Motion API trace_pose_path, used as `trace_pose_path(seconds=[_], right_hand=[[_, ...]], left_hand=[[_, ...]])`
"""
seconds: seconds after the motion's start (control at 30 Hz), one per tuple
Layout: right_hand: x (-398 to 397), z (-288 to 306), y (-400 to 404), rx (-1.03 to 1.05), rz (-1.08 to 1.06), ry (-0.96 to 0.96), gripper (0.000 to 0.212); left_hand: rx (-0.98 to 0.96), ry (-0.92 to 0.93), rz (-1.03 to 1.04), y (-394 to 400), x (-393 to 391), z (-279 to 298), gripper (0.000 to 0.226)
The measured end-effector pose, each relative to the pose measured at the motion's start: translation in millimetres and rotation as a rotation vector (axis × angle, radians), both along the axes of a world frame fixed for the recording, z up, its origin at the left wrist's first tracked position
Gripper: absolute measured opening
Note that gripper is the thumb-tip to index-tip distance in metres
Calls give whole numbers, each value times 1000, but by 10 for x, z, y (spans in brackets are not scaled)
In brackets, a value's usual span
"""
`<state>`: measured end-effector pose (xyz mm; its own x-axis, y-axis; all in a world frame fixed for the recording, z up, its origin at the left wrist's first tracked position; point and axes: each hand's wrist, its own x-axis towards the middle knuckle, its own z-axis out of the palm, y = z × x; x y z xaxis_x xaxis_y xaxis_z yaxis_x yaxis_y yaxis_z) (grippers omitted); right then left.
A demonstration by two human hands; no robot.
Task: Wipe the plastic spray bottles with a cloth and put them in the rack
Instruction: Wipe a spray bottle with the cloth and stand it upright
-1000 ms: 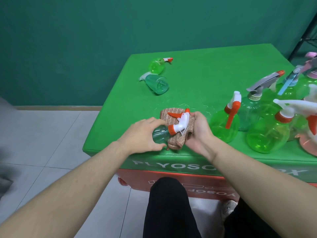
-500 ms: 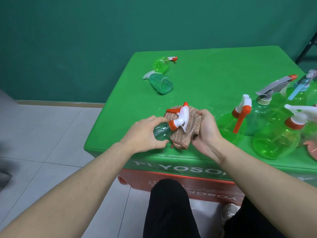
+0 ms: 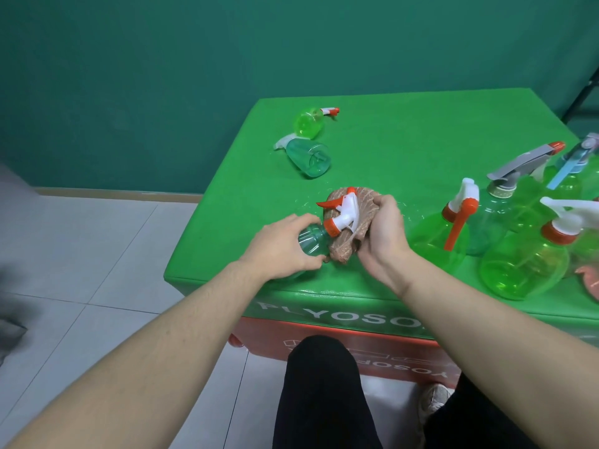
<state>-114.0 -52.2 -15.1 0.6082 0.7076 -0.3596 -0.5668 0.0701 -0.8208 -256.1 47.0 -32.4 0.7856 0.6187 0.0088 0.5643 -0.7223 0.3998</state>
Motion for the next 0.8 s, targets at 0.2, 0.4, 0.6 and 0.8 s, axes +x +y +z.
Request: trace_pose_path(seconds=[0.2, 0.4, 0.6, 0.8], right_hand=[[-144, -135, -153, -177, 102, -305, 47], [-49, -116, -348, -356, 211, -564, 50], [52, 20, -320, -371, 67, -589, 51], [87, 39, -117, -320, 52, -751, 49]], left_hand=[[-29, 5, 68, -19, 59, 43, 70], [-58, -7, 133, -62, 83, 101, 69], [50, 91, 38, -136, 40, 168, 69], [90, 82, 33, -140, -13, 79, 72]])
